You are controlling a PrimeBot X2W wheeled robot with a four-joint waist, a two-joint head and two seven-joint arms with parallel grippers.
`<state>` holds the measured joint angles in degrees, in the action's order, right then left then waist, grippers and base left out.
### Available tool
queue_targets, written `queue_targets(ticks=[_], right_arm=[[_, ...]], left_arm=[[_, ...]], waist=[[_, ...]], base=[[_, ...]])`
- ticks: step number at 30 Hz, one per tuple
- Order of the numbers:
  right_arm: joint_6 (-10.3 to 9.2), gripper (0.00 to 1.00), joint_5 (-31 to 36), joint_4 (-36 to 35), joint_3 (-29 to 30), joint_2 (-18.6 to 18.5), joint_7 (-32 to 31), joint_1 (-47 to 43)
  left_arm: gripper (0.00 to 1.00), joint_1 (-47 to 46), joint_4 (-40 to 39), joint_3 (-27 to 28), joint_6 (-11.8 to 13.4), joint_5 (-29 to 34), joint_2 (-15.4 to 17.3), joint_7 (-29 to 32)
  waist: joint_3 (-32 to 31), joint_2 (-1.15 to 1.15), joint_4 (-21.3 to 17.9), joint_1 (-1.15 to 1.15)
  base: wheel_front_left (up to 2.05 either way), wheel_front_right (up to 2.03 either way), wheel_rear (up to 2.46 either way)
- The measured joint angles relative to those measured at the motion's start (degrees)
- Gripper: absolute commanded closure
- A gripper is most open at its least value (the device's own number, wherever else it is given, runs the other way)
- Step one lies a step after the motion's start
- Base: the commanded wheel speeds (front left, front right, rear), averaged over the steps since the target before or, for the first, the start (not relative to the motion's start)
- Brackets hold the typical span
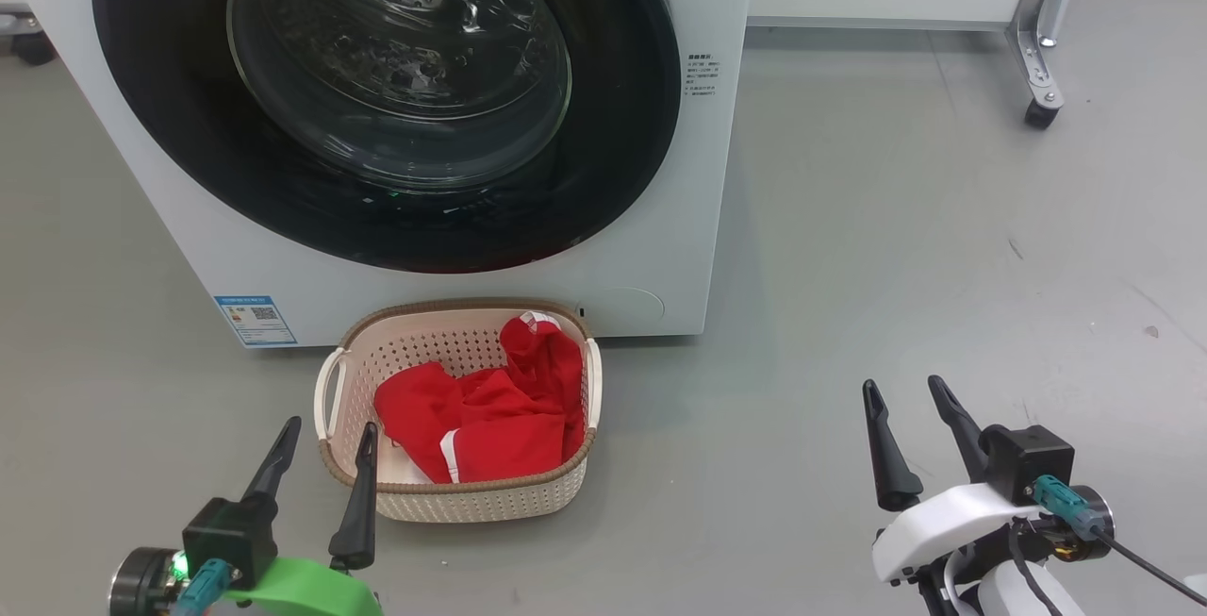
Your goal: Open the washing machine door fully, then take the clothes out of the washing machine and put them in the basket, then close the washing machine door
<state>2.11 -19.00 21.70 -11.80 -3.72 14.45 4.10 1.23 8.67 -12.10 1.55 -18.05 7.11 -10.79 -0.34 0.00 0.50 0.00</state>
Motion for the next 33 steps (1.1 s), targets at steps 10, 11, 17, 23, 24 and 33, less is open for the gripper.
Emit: queue_targets(ticks=[10, 11, 17, 23, 24, 33], right_arm=[[-0.29, 0.00, 0.07, -1.69, 0.11, -0.02, 0.00, -0.99], [-0.33, 0.00, 0.07, -1.80, 0.11, -0.02, 0.00, -1.14], [-0.69, 0.00, 0.09, -2.59, 0.11, -0.07, 0.00, -1.19], [-0.75, 0.00, 0.53, -3.24, 0.12, -0.10, 0.00, -1.96], [-0.76, 0.00, 0.53, -3.33, 0.12, -0.10, 0.00, -2.11], [-0.76, 1.00, 0.52, -2.38, 0.03, 0.25, -0.02, -3.02]], left_arm=[[0.00, 0.90, -1.14, -0.41, 0.18, -0.01, 0.00, 0.69], [0.00, 1.02, -1.24, -0.41, 0.19, -0.01, 0.02, 0.75], [0.00, 1.18, -1.85, -0.45, 0.25, 0.00, 0.03, 1.16], [0.00, 1.25, -2.24, -0.47, 0.67, 0.00, 0.03, 1.18], [0.00, 1.25, -2.31, -0.47, 0.67, 0.00, 0.03, 1.18], [1.00, 1.54, -0.92, -0.96, 1.00, -0.01, -0.59, 1.22]], waist=[[0.05, 0.00, 0.04, 0.00], [0.06, 0.00, 0.04, 0.00], [0.10, 0.00, 0.00, 0.00], [0.14, 0.00, -0.06, 0.00], [0.15, 0.00, -0.08, 0.00], [0.15, 0.00, -0.29, 0.00]], base=[[0.00, 0.00, 0.00], [0.00, 0.00, 0.00], [0.00, 0.00, 0.00], [0.00, 0.00, 0.00], [0.00, 0.00, 0.00], [0.00, 0.00, 0.00]])
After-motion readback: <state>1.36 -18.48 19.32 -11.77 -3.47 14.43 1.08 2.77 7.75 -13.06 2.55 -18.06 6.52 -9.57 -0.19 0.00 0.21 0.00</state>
